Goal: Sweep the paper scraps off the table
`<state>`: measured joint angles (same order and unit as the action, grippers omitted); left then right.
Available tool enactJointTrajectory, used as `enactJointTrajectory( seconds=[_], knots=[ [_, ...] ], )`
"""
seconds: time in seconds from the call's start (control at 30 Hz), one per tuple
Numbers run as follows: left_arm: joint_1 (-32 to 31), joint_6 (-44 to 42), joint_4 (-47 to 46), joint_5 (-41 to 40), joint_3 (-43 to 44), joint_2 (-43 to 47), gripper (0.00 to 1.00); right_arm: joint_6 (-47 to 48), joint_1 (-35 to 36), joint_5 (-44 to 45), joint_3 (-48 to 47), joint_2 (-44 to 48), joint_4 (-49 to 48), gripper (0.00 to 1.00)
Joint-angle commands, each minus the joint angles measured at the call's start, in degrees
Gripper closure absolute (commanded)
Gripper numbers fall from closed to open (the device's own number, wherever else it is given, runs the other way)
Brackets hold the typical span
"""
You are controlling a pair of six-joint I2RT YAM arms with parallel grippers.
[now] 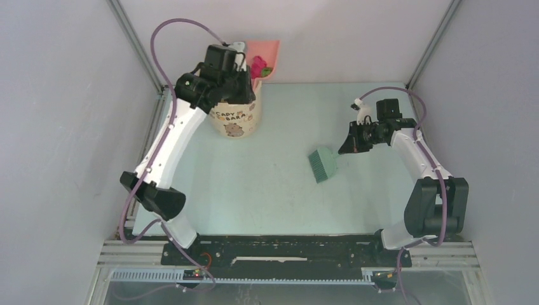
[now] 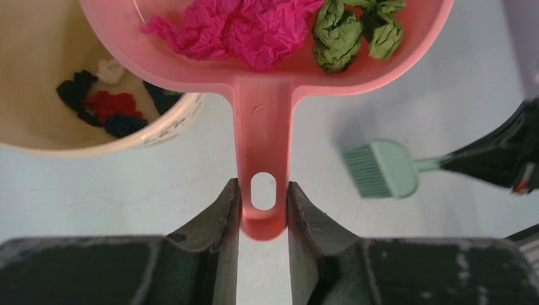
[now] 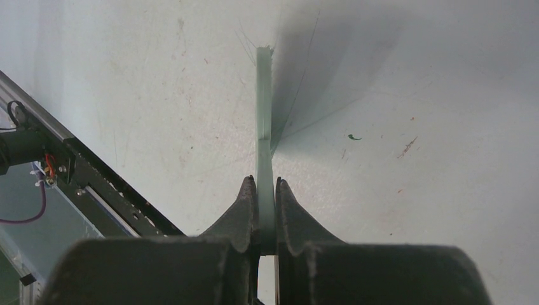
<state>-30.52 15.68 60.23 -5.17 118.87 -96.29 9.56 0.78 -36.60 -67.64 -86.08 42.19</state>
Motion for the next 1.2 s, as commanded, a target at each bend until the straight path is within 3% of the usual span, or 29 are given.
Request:
enactJointTrajectory(
  seconds=[0.0,0.13,0.33,0.5,0.6,0.7,0.9,1.17],
  knots=[
    [7.81,9.9,-4.39,16.87,2.17,-3.54,0.93,1.26,-0.31,-1.91,0.21,0.84,-0.06,1.0],
    [13.03,20.62,-18.72,28.77,-6.2,-1.18,0.93,1.31,-2.18,-2.66,0.2,1.38,0.21,1.0],
    [20.49,47.1,-51.06,39.98,-31.82,7.79,0.92,1.34,-2.87,-3.51,0.27,1.62,0.47,1.0],
    [25.98,71.72,-82.99,43.56,-49.69,10.64,0.91,1.31,-2.97,-3.83,0.31,1.53,0.6,1.0],
    [27.06,85.69,-102.05,44.41,-56.07,9.38,0.91,1.28,-3.03,-3.83,0.3,1.53,0.56,1.0],
    [27.11,93.89,-114.04,43.45,-59.44,7.48,0.9,1.26,-2.97,-3.74,0.26,1.45,0.55,1.0],
    [27.14,99.31,-121.91,42.8,-62.36,5.13,0.89,1.1,-3.05,-3.61,0.63,1.5,0.28,1.0],
    [27.61,95.71,-119.12,46.89,-59.95,4.97,0.88,1.05,-3.06,-3.49,0.73,1.16,0.11,1.0]
  ],
)
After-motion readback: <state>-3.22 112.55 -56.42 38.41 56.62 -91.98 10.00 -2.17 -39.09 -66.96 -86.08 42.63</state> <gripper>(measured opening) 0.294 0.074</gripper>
